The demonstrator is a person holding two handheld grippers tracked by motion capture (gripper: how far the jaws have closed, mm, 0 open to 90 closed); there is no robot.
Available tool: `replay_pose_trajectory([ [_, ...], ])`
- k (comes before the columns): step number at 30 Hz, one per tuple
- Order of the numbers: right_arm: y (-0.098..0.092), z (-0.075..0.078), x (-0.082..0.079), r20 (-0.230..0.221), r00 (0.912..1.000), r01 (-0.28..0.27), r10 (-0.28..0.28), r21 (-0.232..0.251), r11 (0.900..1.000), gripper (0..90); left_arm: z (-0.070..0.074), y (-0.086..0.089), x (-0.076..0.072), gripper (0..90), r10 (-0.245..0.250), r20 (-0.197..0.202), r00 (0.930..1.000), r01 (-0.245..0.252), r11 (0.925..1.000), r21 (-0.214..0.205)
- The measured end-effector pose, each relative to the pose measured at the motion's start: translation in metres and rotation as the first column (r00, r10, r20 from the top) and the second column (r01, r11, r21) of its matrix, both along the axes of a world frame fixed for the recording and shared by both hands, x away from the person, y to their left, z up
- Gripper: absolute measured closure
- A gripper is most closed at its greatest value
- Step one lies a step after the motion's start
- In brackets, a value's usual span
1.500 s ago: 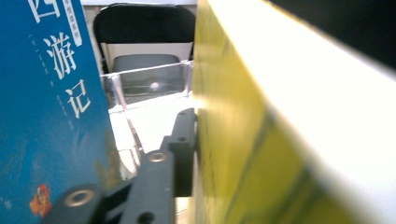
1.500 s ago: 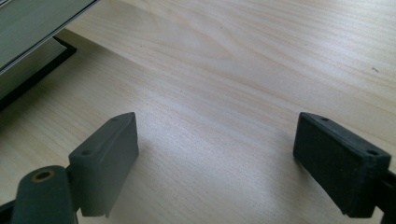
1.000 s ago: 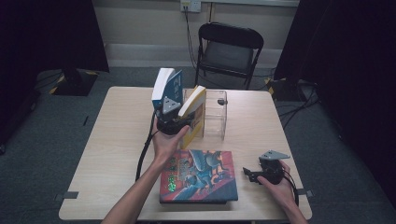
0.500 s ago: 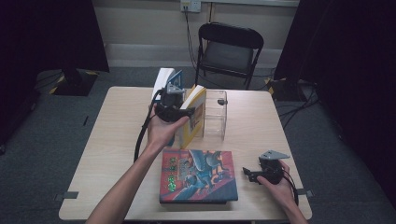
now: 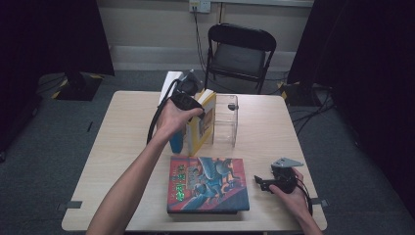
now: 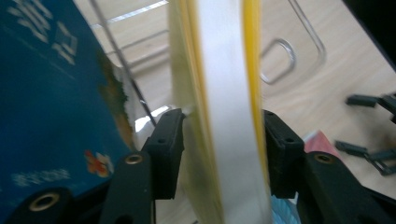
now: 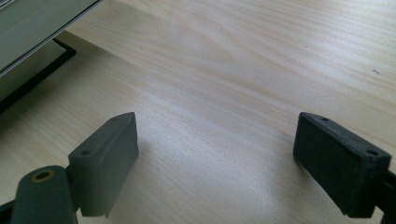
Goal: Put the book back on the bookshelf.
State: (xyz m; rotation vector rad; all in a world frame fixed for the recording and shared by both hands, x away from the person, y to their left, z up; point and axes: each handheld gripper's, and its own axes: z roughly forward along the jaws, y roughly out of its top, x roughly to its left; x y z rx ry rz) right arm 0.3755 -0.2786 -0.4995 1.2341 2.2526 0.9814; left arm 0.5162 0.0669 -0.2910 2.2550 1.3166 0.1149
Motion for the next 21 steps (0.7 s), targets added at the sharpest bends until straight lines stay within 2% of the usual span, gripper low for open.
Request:
replay_pose_trajectory([
  [1, 0.0, 0.0, 0.0, 0.0, 1.0, 0.0, 0.0, 0.0, 1.0, 13.7, 0.0, -0.002, 0.003, 55.8, 0.01, -0.031, 0.9995, -0.01, 0.9999, 0.005],
  [2, 0.0, 0.0, 0.0, 0.0, 1.0, 0.001, -0.001, 0.0, 1.0, 13.7, 0.001, -0.004, 0.006, 56.3, 0.006, -0.054, 0.9985, -0.004, 0.9994, 0.034],
  [6, 0.0, 0.0, 0.0, 0.0, 1.0, 0.0, 0.0, 0.0, 1.0, 13.7, 0.002, -0.01, 0.017, 63.8, 0.045, -0.077, 0.996, -0.04, 0.997, 0.066],
  [7, 0.0, 0.0, 0.0, 0.0, 1.0, 0.0, 0.0, 0.0, 1.0, 13.7, 0.001, -0.011, 0.019, 64.7, 0.05, -0.093, 0.9944, -0.042, 0.9956, 0.083],
  [9, 0.0, 0.0, 0.0, 0.0, 1.0, -0.001, 0.001, 0.0, 1.0, 13.7, -0.001, -0.013, 0.023, 64.8, 0.064, -0.114, 0.9915, -0.054, 0.9946, 0.089],
  [11, 0.0, 0.0, 0.0, 0.0, 1.0, -0.001, 0.001, 0.0, 1.0, 13.7, -0.003, -0.016, 0.025, 66.7, 0.059, -0.11, 0.9922, -0.046, 0.9916, 0.121],
  [13, 0.0, 0.0, 0.0, 0.0, 1.0, -0.001, 0.001, 0.0, 1.0, 13.7, -0.005, -0.02, 0.023, 69.2, 0.069, -0.079, 0.9945, -0.057, 0.9872, 0.149],
  [14, 0.0, 0.0, 0.0, 0.0, 1.0, -0.001, 0.001, 0.0, 1.0, 13.7, -0.006, -0.021, 0.022, 70.9, 0.069, -0.05, 0.9964, -0.06, 0.9864, 0.153],
  [15, 0.0, 0.0, 0.0, 0.0, 1.0, -0.001, 0.001, 0.0, 1.0, 13.7, -0.008, -0.02, 0.022, 72.4, 0.066, -0.04, 0.997, -0.059, 0.9865, 0.153],
  [18, 0.0, 0.0, 0.0, 0.0, 1.0, -0.001, 0.001, 0.0, 1.0, 13.7, -0.008, -0.019, 0.021, 74.3, 0.058, -0.052, 0.9969, -0.049, 0.9861, 0.159],
  [21, 0.0, 0.0, 0.0, 0.0, 1.0, -0.001, 0.001, -0.001, 1.0, 13.7, -0.008, -0.02, 0.021, 75.4, 0.09, -0.048, 0.9948, -0.082, 0.986, 0.145],
])
